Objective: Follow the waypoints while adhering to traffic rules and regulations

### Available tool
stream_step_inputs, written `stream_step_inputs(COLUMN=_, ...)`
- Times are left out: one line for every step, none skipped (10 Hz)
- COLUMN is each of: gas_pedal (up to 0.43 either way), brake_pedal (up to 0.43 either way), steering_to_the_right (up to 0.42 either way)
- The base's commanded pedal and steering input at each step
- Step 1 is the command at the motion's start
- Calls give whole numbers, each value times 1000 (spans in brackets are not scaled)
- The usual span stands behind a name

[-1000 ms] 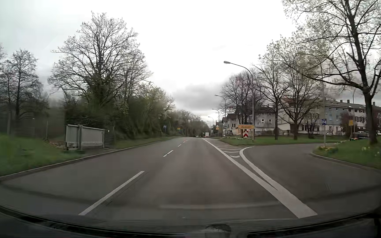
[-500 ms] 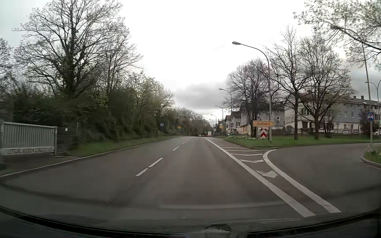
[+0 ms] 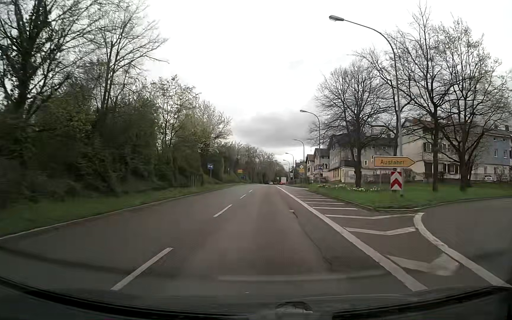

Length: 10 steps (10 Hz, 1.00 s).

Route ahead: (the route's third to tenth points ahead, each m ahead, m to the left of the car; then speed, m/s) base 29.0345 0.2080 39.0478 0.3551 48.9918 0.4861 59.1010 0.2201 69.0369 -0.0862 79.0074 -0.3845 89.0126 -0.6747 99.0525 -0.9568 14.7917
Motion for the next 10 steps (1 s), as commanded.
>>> stream_step_inputs(gas_pedal=150, brake_pedal=0, steering_to_the_right=4)
stream_step_inputs(gas_pedal=150, brake_pedal=0, steering_to_the_right=4)
stream_step_inputs(gas_pedal=150, brake_pedal=0, steering_to_the_right=4)
stream_step_inputs(gas_pedal=150, brake_pedal=0, steering_to_the_right=4)
stream_step_inputs(gas_pedal=150, brake_pedal=0, steering_to_the_right=4)
stream_step_inputs(gas_pedal=150, brake_pedal=0, steering_to_the_right=4)
stream_step_inputs(gas_pedal=150, brake_pedal=0, steering_to_the_right=4)
stream_step_inputs(gas_pedal=150, brake_pedal=0, steering_to_the_right=4)
stream_step_inputs(gas_pedal=150, brake_pedal=0, steering_to_the_right=4)
stream_step_inputs(gas_pedal=138, brake_pedal=0, steering_to_the_right=4)
